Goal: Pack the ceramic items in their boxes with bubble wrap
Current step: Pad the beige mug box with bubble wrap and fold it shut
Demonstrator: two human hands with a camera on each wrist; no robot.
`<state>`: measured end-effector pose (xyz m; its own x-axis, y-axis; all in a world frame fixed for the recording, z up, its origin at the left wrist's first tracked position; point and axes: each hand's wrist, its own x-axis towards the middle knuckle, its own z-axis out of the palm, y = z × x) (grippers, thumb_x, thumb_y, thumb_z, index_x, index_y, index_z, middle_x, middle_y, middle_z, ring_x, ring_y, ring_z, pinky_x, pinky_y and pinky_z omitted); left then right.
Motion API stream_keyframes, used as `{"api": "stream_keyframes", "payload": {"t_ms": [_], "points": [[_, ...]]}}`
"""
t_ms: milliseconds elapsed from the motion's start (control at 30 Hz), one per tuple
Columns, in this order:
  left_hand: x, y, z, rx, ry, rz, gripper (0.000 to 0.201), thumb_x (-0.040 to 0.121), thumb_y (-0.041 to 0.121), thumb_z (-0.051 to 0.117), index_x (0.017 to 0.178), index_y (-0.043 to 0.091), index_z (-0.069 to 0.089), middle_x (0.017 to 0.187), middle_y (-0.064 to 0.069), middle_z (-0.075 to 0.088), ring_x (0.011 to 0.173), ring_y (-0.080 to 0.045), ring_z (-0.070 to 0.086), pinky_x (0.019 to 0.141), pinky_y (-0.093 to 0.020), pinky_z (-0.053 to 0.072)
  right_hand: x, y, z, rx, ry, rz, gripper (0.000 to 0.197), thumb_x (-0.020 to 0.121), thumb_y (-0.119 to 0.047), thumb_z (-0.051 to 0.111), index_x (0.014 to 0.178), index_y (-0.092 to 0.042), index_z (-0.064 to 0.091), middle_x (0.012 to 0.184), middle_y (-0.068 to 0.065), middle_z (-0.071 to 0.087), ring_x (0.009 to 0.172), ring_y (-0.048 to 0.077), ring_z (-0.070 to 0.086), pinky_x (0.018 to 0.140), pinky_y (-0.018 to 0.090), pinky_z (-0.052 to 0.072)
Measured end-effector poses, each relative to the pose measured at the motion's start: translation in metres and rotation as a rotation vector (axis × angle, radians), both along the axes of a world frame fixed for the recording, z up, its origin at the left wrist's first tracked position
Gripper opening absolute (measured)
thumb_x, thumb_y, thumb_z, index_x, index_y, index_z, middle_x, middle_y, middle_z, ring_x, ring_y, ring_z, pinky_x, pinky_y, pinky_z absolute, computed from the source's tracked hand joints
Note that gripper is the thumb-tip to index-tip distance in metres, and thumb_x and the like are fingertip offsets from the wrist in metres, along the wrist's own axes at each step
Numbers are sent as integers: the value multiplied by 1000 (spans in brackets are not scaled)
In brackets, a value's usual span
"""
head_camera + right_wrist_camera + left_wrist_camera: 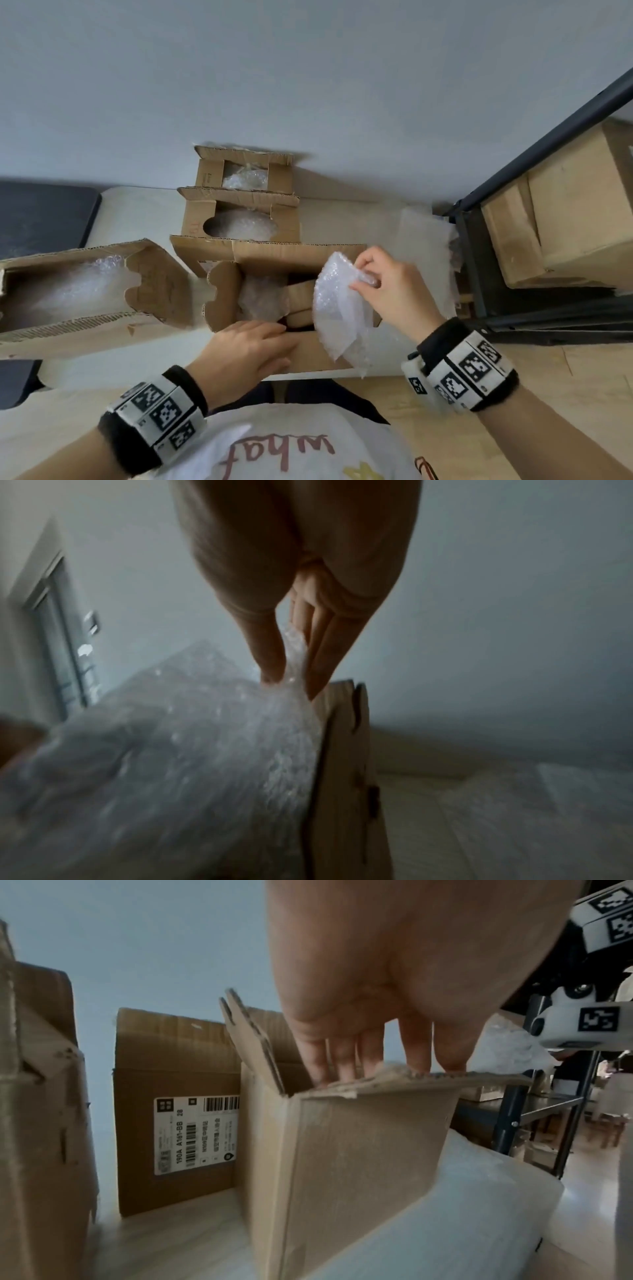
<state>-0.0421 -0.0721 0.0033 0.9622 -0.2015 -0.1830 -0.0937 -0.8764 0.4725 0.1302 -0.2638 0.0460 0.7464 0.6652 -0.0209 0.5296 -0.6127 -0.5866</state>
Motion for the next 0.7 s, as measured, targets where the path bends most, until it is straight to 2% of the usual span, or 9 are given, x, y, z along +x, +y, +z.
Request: {"api": "stream_keyframes", "payload": {"t_ms": [67,133,200,267,333,433,533,600,700], "points": [[1,-1,-7,37,-75,-2,36,75,36,77,108,22,72,102,3,72,88,-16,69,73,-31,58,-3,11,-10,-163,-188,133,23,74,-7,78,85,-9,58,63,-5,54,51,13,52,47,17,35],[3,-3,-10,32,-121,7,41,65,35,85,100,16,73,91,3,73,77,-15,70,65,-28,58,-3,24,-20,-376,-310,213,24,71,0,75,86,-6,58,63,6,59,51,24,58,44,26,33],[5,-5,-14,22,-144,20,41,58,33,90,89,14,72,82,3,71,68,-16,69,58,-24,56,-6,35,-26,-645,-353,282,26,71,-5,75,93,-7,62,73,6,65,58,22,65,46,27,41],[7,-7,-13,44,-149,24,42,51,34,92,82,15,71,76,3,69,62,-17,67,54,-21,53,-9,43,-28,-775,-435,342,22,75,-9,72,96,-8,67,83,5,66,69,16,66,52,24,48],[9,-7,-14,68,-164,27,42,48,35,93,78,16,71,73,4,68,59,-16,65,51,-18,51,-10,48,-36,-824,-388,398,22,88,-2,52,106,-4,64,108,12,57,100,26,57,75,32,49],[10,-5,-17,79,-184,25,40,48,38,92,76,19,71,69,6,65,57,-15,63,48,-17,49,-9,50,-32,-811,-363,416,25,91,-3,45,108,-5,63,119,13,48,112,31,43,91,38,38],[8,-3,-23,89,-208,14,39,51,39,91,80,21,72,71,7,65,58,-13,62,49,-17,48,-15,42,-8,-690,-293,341,29,91,-4,47,119,-6,56,119,10,47,102,25,47,75,33,41],[6,-2,-28,77,-244,6,41,52,36,91,85,20,73,73,6,66,60,-14,63,51,-19,51,-25,33,2,-624,-124,368,28,94,-6,45,119,-9,56,117,7,46,91,22,47,63,31,33],[5,0,-33,72,-297,-5,42,55,34,91,90,17,74,75,3,67,61,-16,64,52,-21,52,-36,30,-5,-797,107,466,25,97,-12,42,116,-6,57,107,8,45,81,19,45,67,32,33]]}}
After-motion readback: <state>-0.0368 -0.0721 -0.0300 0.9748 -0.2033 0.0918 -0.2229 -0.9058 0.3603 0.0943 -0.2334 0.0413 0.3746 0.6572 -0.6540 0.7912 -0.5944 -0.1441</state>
